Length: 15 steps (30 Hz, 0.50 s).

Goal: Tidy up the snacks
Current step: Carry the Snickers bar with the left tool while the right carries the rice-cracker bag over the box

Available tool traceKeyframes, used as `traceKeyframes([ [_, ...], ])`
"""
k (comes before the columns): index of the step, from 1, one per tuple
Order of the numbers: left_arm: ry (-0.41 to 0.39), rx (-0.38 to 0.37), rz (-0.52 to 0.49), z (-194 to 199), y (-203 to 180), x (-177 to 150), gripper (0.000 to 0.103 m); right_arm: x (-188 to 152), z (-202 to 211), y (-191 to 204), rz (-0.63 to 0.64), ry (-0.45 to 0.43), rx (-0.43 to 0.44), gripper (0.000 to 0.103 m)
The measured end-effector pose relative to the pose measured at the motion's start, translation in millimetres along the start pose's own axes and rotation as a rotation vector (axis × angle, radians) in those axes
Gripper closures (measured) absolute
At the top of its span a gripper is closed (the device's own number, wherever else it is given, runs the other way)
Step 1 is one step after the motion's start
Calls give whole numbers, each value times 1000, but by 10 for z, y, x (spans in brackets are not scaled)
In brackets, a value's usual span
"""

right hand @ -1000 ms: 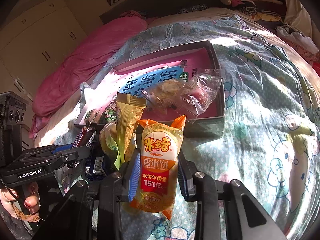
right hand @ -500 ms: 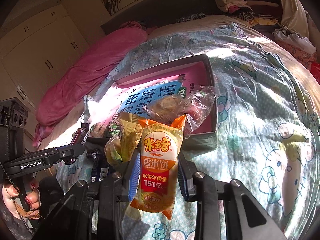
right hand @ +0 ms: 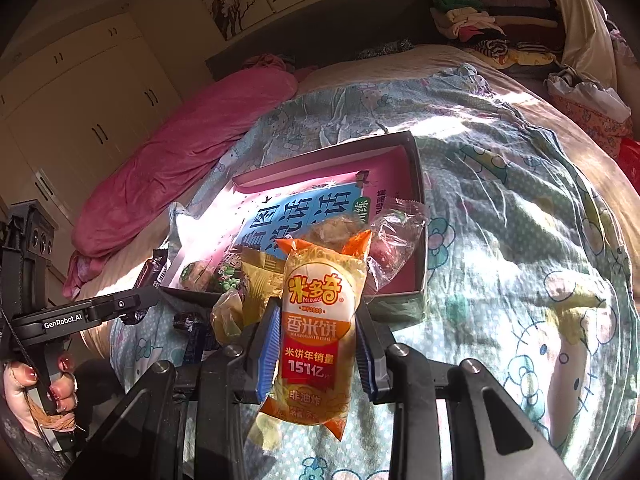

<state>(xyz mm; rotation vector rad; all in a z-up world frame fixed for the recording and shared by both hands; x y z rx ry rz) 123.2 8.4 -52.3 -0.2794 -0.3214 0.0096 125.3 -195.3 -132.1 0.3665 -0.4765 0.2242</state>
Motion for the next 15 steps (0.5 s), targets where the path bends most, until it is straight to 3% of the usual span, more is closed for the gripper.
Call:
traceKeyframes([
  [4,-19,36,-4,38,35,16,73,25,35,-47,-14,-11,2,69],
  [15,-49,36,-14,71,18,87,73,103,85,-154,-41,-40,-12,69],
])
Point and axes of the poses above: each gripper's, at about its wrist camera, not at the fingertips, and z roughly against the way its jaws point, y to its left, x to its top, the point moved 9 cm from there along -z, roughly the way its jaws point, and after that the axes turned 15 degrees about y, right-handed, at the moved point
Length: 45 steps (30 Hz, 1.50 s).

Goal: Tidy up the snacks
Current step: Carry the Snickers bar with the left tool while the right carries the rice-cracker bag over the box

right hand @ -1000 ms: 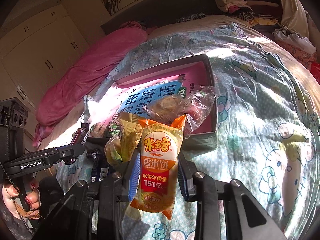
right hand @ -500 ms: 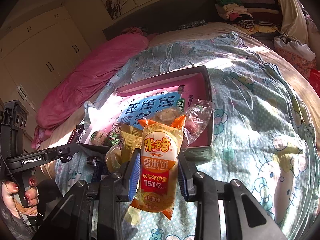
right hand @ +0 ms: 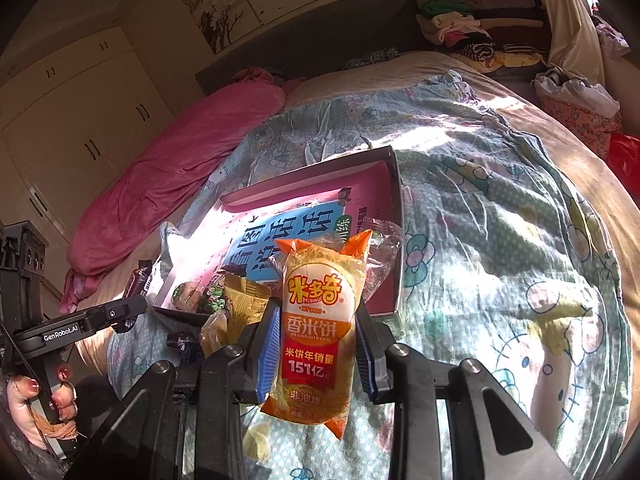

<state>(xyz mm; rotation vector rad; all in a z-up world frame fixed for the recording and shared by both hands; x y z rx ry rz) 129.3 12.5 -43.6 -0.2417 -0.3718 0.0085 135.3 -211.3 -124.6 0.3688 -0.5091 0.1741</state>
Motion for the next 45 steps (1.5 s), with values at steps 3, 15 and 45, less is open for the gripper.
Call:
traceKeyframes([
  [3,-2,-1,-2,-3,-2,6,73,34,5,-44,-11,-7,-6,69],
  [15,3,-10,4,-95,14,36,73,140,-4,-167,-42,-25,-18,69],
  [45,28,-32,22,-178,40,-3,73,-68,-238,118,80,66,-39,74],
])
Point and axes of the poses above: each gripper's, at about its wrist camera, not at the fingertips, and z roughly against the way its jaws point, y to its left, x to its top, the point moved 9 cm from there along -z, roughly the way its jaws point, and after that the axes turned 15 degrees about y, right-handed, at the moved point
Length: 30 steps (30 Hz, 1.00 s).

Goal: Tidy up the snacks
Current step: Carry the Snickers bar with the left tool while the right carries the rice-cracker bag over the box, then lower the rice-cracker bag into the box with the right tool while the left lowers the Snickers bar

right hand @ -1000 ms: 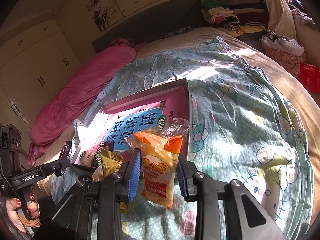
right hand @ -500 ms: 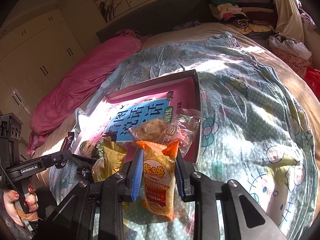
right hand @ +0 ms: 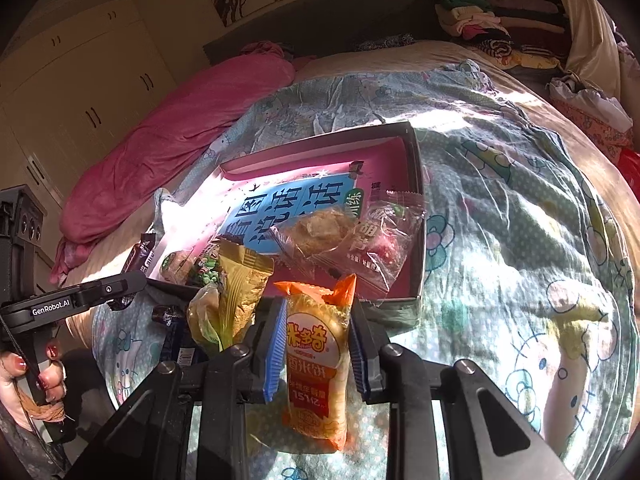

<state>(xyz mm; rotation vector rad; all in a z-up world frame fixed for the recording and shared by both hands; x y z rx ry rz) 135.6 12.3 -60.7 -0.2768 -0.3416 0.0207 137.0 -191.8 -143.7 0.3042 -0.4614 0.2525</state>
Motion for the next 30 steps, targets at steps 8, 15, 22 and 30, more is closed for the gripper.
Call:
traceKeyframes([
  [8,-16,-7,12,61,29,52,73,266,383,-15,-29,-166,57,74],
  [15,-18,-9,8,53,8,106,73,552,593,-65,-38,-278,58,74],
  [22,-12,-6,12,-7,16,159,73,728,483,-235,-46,-286,-15,74],
  [30,5,-4,25,-134,56,195,73,771,214,-380,-76,-250,-32,74],
])
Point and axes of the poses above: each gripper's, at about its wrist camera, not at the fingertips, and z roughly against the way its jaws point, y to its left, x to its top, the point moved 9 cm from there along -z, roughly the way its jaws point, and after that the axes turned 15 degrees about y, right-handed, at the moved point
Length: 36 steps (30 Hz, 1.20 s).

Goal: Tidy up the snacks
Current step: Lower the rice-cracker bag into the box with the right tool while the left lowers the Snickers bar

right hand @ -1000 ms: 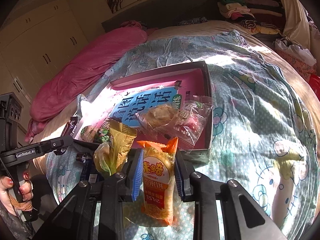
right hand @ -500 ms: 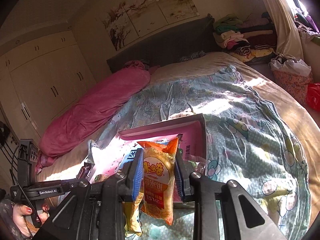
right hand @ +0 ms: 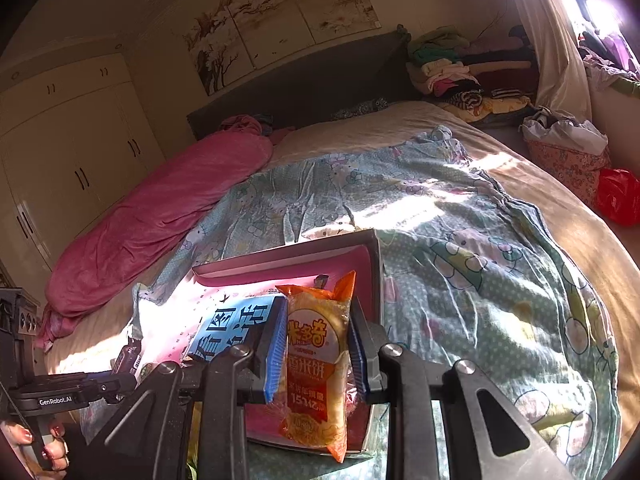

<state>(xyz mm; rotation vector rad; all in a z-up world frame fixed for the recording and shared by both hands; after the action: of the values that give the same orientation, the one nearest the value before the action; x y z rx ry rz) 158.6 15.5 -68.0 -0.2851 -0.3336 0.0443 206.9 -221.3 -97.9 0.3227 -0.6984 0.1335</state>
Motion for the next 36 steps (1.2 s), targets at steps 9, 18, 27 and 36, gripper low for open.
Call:
traceKeyframes([
  [9,5,6,0,-87,20,40,73,-59,-122,84,21,24,7,74],
  [18,6,27,-10,-155,-17,113,73,-74,-188,250,70,37,38,74],
  [27,7,53,-36,-213,-79,123,73,-151,-245,405,122,57,49,74],
  [36,10,60,-39,-223,-78,119,73,-263,-370,435,131,108,55,74],
])
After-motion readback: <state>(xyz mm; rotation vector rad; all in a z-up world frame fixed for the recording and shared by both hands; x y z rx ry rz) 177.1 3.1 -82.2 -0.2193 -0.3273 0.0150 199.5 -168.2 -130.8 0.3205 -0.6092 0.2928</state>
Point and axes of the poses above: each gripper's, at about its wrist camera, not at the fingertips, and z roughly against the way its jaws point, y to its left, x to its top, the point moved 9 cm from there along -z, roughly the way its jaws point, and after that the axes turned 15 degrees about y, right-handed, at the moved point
